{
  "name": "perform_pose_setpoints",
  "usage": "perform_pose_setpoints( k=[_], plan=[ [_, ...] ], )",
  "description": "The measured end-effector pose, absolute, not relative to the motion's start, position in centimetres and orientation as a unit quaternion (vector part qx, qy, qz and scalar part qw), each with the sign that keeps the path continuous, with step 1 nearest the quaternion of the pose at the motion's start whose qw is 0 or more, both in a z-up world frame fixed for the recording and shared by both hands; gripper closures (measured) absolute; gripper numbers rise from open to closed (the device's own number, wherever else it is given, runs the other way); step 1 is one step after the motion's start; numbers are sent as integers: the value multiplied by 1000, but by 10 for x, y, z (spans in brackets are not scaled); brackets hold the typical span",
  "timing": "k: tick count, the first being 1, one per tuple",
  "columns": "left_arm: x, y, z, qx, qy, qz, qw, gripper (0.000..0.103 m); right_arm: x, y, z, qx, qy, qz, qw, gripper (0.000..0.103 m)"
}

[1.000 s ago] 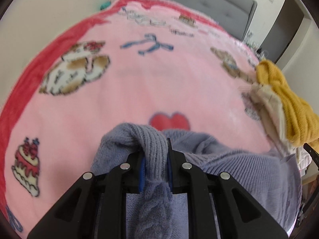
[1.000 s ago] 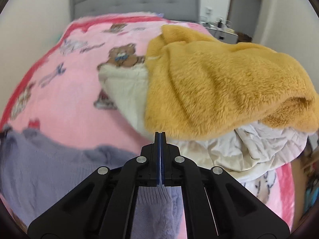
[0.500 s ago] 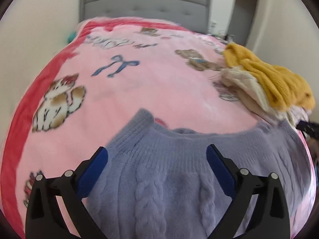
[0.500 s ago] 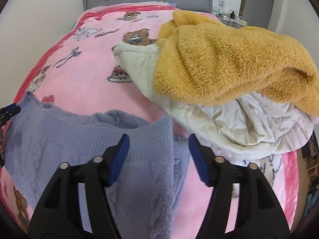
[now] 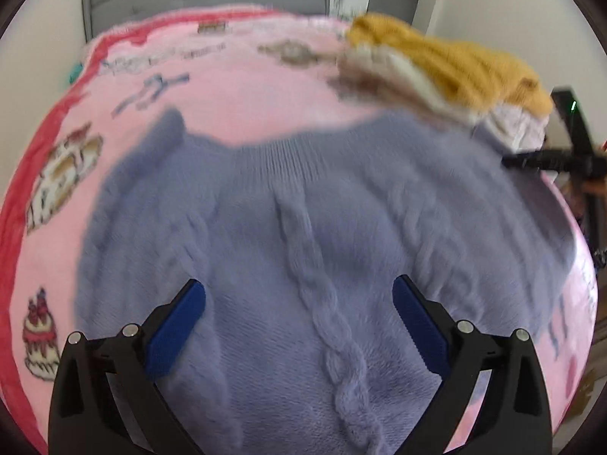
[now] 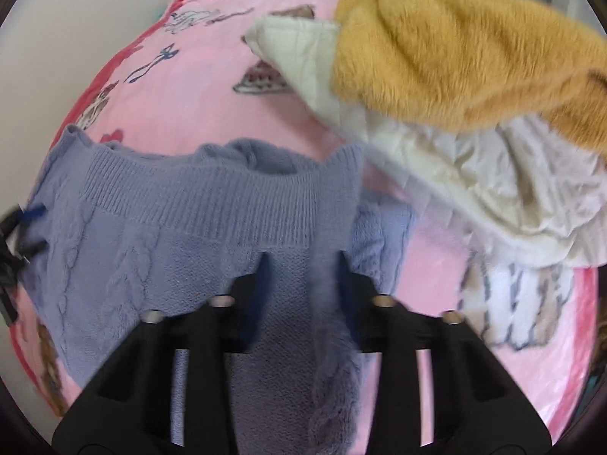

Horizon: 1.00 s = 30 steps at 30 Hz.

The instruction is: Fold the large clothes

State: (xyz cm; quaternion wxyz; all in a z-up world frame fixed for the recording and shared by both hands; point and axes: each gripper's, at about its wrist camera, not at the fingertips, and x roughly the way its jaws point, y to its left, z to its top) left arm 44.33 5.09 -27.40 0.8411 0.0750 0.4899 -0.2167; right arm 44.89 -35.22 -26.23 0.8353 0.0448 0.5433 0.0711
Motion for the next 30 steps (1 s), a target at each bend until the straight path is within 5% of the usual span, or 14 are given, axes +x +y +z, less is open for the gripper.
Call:
perform_pose_setpoints(
  k=[11, 18, 20, 24, 30],
  plan=[
    [447, 56, -286, 18, 488, -164, 857, 6, 463, -348, -206, -81, 464, 2, 882, 97],
    [455, 53, -298, 22, 504, -159, 849, 6, 475, -365, -278, -61, 537, -22, 841, 93],
    [458, 53, -301, 21, 506, -163, 847, 5, 476, -362, -292, -72, 542, -33, 836, 83],
    [456, 54, -295, 27, 501, -166, 849, 5, 476, -367, -284, -27, 543, -54, 838, 40],
    [432, 63, -248, 38, 429, -184, 884, 5, 428, -352, -214, 13, 428, 9, 903, 28]
  ],
)
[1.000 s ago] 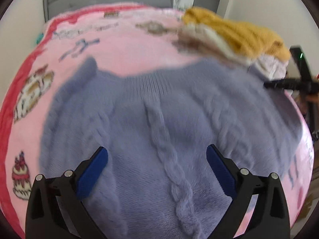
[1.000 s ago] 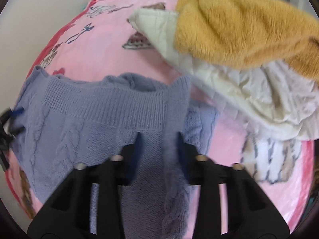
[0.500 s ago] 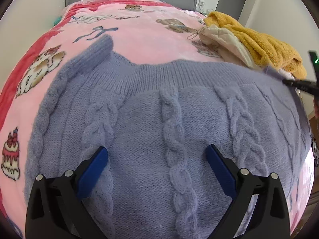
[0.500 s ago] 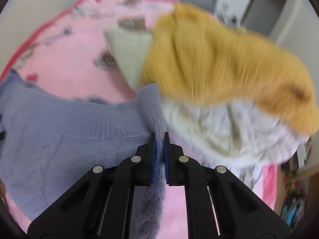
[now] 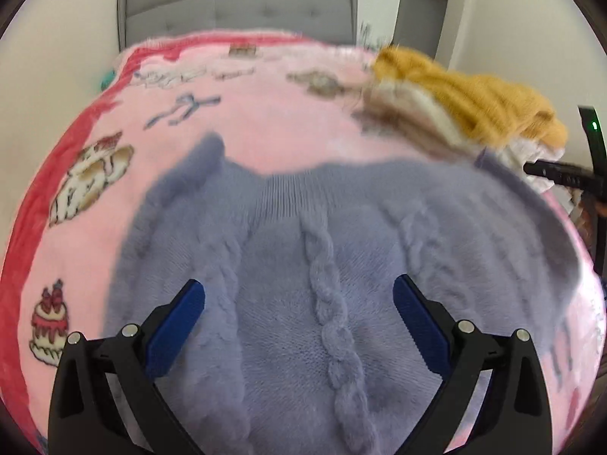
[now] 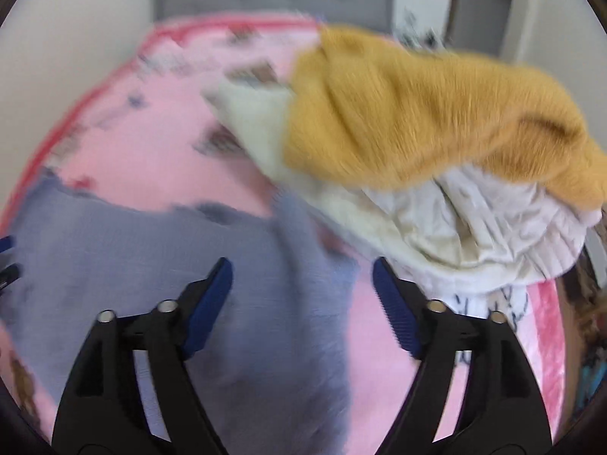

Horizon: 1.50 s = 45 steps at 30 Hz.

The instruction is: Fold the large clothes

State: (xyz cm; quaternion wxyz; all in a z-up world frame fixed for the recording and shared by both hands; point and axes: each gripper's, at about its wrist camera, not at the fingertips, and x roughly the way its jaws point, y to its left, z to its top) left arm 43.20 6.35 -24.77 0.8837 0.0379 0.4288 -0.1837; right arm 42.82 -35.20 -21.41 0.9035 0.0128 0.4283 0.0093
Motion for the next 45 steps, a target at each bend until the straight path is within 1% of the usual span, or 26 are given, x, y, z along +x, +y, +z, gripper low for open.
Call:
perform_pose_setpoints(
  k=[3, 7, 10, 12, 15, 18, 21, 24, 26, 30, 32, 37, 45],
  plan=[
    [431, 80, -247, -8, 456, -216, 863, 5, 407, -333, -203, 23, 423, 75, 903, 32],
    [428, 107, -272, -48, 486, -170, 856, 5, 383, -291, -227, 46, 455, 114, 882, 32],
    [425, 113, -290, -28, 502, -153, 851, 5, 379, -274, -258, 34, 494, 94, 863, 30],
    [417, 110, -302, 5, 502, -155, 851, 5, 377, -273, -279, 38, 512, 71, 855, 25],
    [413, 116, -310, -11, 503, -163, 849, 5, 375, -264, -293, 25, 516, 59, 854, 23],
    [416, 119, -310, -23, 505, -169, 846, 5, 380, -259, -293, 3, 523, 50, 851, 21],
    [417, 119, -293, -19, 500, -185, 846, 5, 384, -262, -284, 36, 528, 42, 847, 20],
    [415, 136, -263, -45, 472, -231, 849, 5, 376, -266, -265, 72, 506, 43, 859, 20],
    [428, 154, -258, -68, 486, -242, 837, 5, 371, -264, -252, 77, 492, 43, 866, 20],
    [462, 186, -273, -133, 524, -243, 806, 5, 366, -248, -238, 47, 490, 38, 870, 20],
    [479, 193, -282, -131, 541, -232, 798, 5, 364, -241, -236, 43, 497, 34, 866, 20],
    [509, 196, -293, -139, 551, -256, 782, 5, 365, -224, -238, 52, 506, 27, 861, 20],
    [536, 180, -308, -128, 580, -284, 753, 5, 371, -203, -232, 52, 500, 25, 864, 20]
  ],
)
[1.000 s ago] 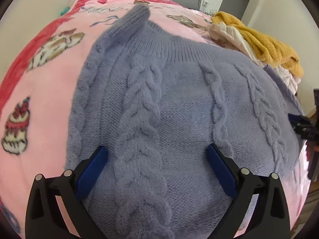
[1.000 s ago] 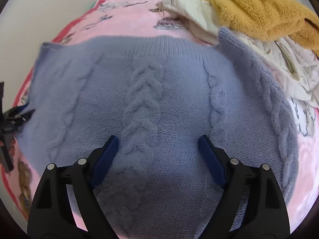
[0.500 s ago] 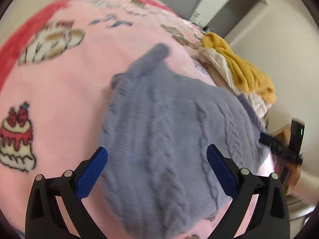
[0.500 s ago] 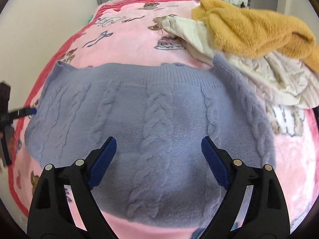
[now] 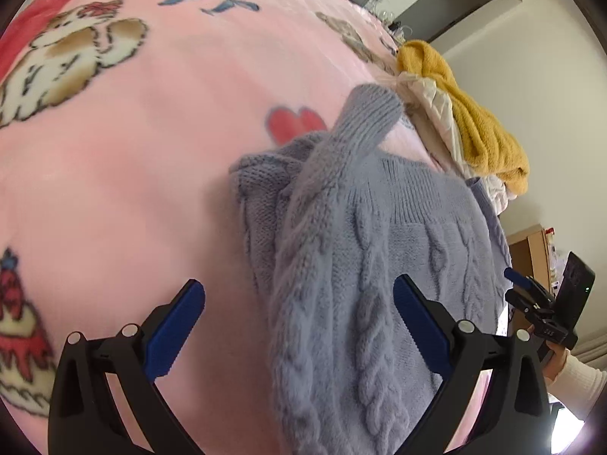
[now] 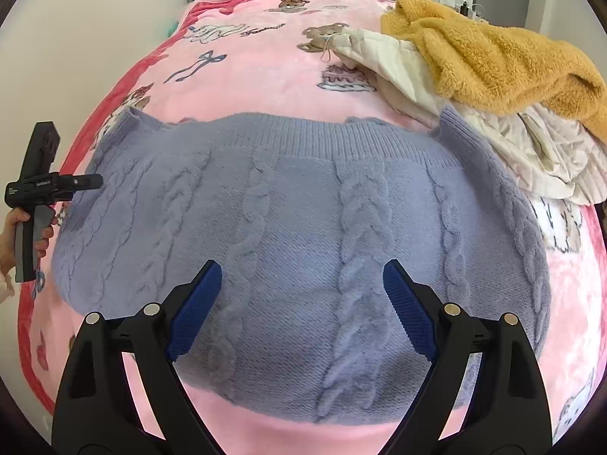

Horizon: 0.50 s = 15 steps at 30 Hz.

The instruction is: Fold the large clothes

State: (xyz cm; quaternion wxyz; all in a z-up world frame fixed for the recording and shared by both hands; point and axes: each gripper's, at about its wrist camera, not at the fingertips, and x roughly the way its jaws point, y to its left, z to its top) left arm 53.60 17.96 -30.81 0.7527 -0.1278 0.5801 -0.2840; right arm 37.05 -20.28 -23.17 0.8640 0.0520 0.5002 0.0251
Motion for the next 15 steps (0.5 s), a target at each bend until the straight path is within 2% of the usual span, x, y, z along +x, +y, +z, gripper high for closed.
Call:
perform_pose_setpoints(
  k=[15],
  plan=[
    [545, 159, -336, -130, 623, -291, 715, 5, 367, -199, -230, 66, 504, 26, 861, 20]
  ],
)
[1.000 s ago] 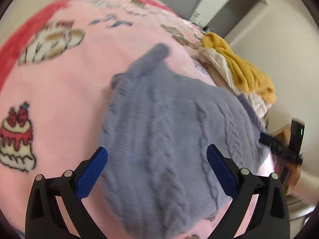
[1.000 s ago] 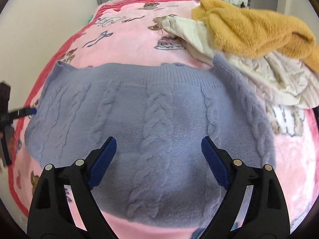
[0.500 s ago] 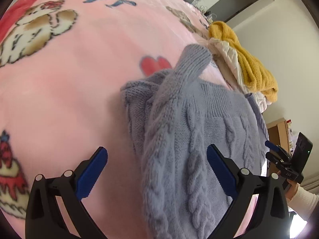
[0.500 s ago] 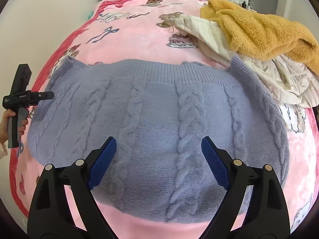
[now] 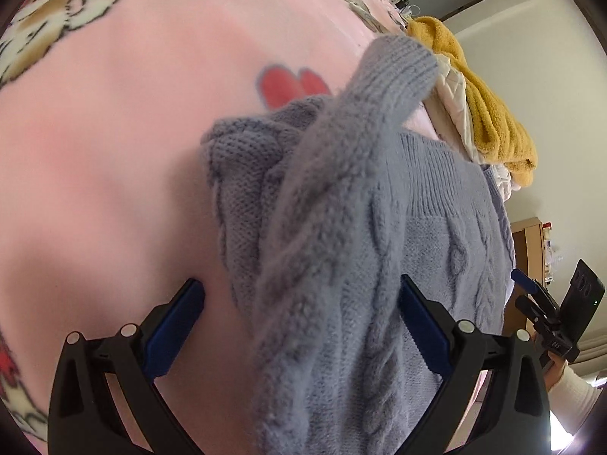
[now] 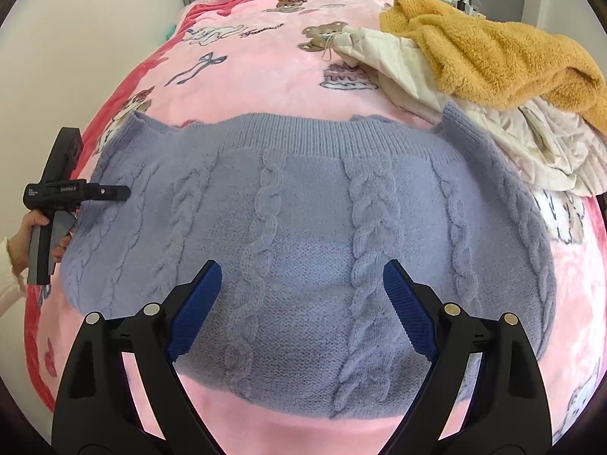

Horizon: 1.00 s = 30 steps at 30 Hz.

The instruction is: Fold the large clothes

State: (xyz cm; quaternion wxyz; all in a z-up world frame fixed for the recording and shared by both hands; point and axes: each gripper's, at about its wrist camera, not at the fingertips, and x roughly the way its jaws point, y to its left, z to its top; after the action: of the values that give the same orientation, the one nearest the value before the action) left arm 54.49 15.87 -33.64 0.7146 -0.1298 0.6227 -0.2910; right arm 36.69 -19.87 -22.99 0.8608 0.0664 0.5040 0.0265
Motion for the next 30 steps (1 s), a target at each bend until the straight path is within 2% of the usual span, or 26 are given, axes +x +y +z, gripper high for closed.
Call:
perform_pose_setpoints(
  k=[3, 7, 17, 18, 21, 22, 23, 27, 30],
  plan=[
    [548, 160, -338, -149, 628, -306, 700, 5, 364, -198, -231, 69, 506, 25, 859, 20],
    [555, 178, -347, -274, 618, -364, 640, 5, 362, -198, -230, 71, 507, 25, 858, 20],
    [549, 166, -349, -219, 610, -385, 657, 7, 359, -199, -227, 70, 511, 21, 856, 20],
    [547, 165, -349, -209, 609, -380, 664, 12, 358, -198, -227, 70, 511, 20, 857, 20],
    [545, 163, -349, -179, 615, -359, 678, 38, 357, -195, -229, 71, 511, 21, 857, 20],
    [546, 165, -350, -191, 616, -362, 673, 48, 358, -196, -229, 73, 511, 24, 856, 20],
    [546, 167, -351, -204, 619, -369, 662, 54, 357, -195, -229, 75, 511, 24, 856, 20],
    [546, 160, -348, -200, 626, -383, 649, 68, 356, -191, -229, 75, 509, 27, 857, 20],
    [547, 157, -338, -184, 617, -390, 659, 72, 355, -193, -227, 74, 504, 24, 860, 20]
  ],
)
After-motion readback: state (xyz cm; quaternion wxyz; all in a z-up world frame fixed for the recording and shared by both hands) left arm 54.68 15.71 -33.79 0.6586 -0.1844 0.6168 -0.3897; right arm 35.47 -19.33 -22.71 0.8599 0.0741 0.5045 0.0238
